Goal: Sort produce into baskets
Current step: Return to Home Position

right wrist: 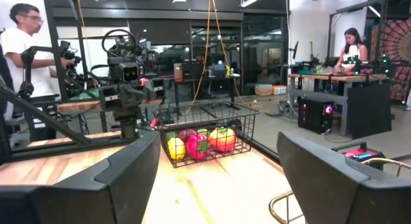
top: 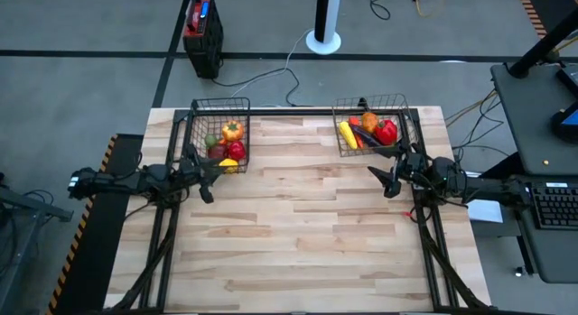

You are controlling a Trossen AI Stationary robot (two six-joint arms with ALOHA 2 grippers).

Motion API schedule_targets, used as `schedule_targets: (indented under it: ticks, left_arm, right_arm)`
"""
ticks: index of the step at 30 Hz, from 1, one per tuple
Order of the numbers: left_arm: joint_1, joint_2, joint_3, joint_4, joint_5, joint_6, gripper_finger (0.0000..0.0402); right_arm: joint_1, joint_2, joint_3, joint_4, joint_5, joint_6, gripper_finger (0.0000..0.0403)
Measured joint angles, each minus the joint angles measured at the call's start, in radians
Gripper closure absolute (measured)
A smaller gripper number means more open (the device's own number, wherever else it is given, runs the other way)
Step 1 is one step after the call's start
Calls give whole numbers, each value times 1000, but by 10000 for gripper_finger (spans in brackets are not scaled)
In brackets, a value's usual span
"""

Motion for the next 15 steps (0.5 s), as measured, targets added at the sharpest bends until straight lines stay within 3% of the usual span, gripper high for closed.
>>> schedule_targets:
  ticks: [15]
  left_arm:
    - [0, 0, 0, 0, 0, 0, 287]
  right_arm:
    - [0, 0, 0, 0, 0, 0, 84]
